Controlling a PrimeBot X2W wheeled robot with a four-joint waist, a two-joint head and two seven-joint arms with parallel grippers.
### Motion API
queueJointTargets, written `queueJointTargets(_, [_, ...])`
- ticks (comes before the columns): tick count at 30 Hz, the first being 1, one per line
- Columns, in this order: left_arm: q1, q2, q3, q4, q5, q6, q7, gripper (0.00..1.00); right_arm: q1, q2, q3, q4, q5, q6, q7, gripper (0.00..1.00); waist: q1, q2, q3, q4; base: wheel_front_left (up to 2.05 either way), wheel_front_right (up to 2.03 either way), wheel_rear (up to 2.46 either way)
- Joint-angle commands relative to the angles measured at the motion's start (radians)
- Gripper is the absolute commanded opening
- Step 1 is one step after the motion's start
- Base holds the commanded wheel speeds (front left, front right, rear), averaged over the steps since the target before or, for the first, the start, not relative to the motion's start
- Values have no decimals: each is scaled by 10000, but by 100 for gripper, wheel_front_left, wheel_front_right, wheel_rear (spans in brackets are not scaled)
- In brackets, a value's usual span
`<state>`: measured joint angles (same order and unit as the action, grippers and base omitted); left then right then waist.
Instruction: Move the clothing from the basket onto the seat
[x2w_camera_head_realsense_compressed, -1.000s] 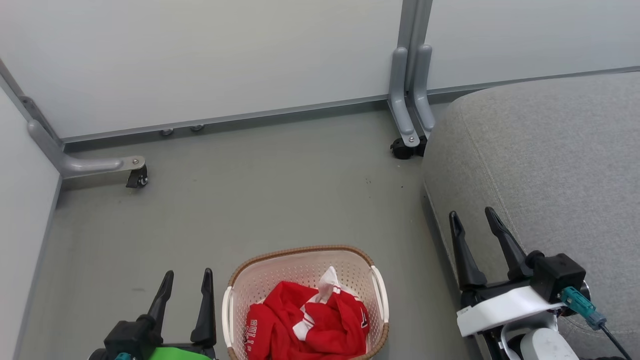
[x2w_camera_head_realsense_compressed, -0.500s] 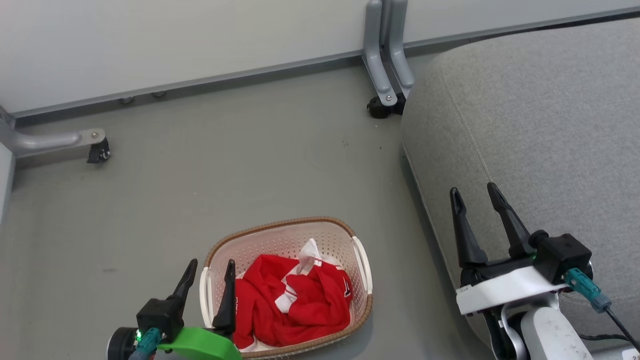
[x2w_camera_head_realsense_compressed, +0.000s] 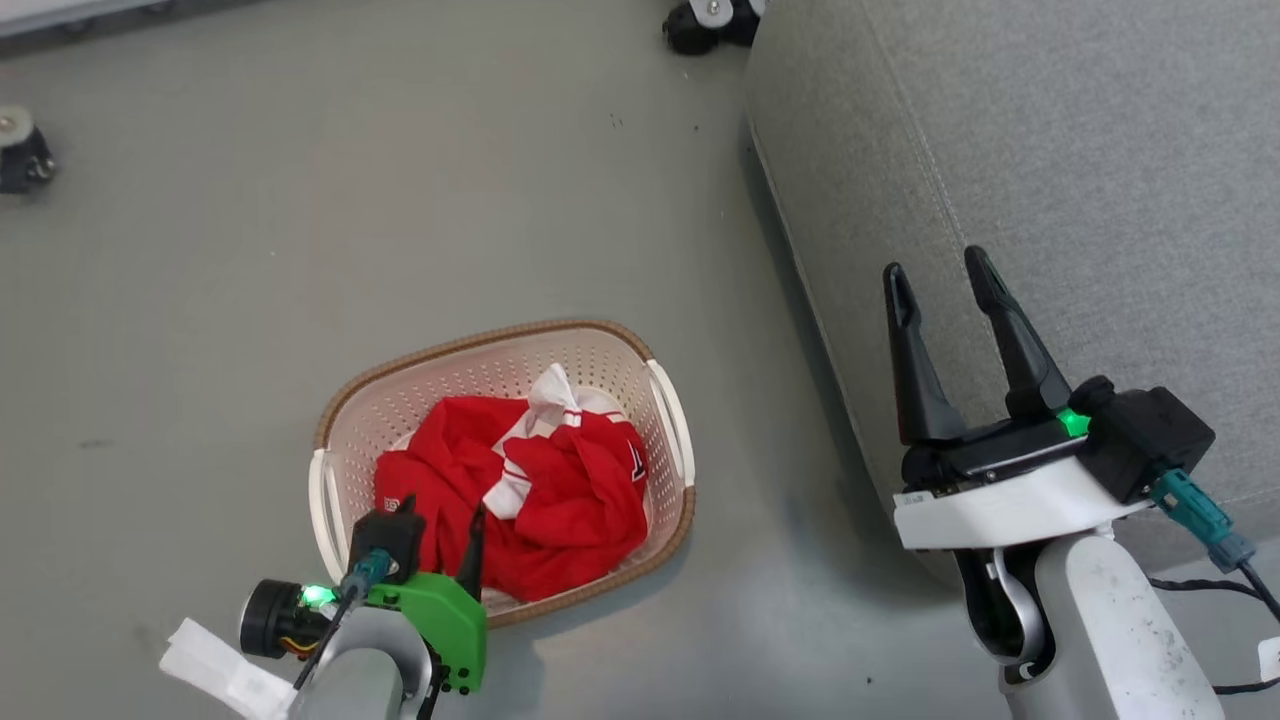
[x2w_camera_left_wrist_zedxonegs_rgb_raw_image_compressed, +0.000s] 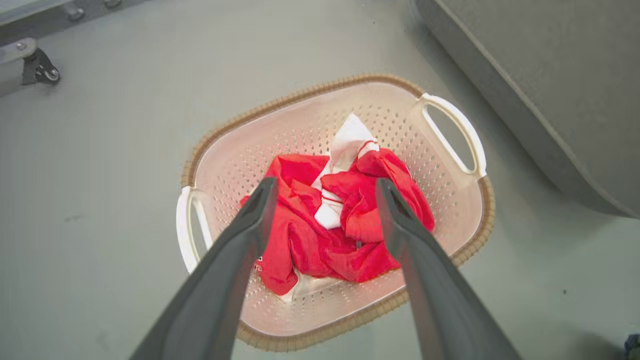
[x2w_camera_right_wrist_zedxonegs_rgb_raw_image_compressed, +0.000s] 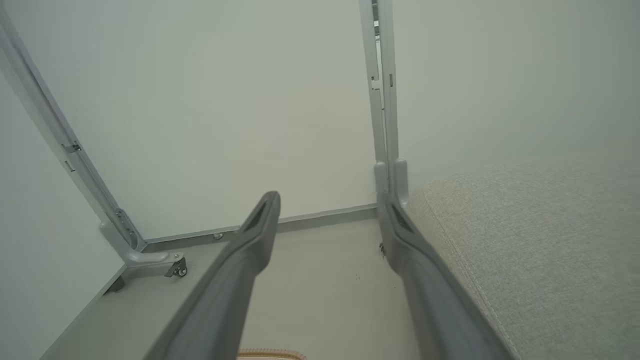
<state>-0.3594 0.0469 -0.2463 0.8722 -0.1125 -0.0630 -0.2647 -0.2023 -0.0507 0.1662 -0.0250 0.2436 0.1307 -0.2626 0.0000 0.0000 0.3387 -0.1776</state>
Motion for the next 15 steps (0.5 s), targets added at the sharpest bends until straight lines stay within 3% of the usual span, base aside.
queueJointTargets(1, [-650, 132, -52, 516, 120, -68, 18, 100, -252, 3, 22, -136, 89, 1, -35, 100, 0, 0, 1636, -695, 0, 0, 0])
queueJointTargets(8, [-2896, 462, -334, 3079, 446, 158, 719, 100, -728, 5, 267, -573, 464, 1, -35, 100, 0, 0, 3264, -899, 0, 0, 0])
queueJointTargets(15, [-4135, 774, -701, 3918, 743, 137, 2029, 100, -1080, 6, 533, -747, 831, 1, -35, 100, 0, 0, 4277, -1050, 0, 0, 0])
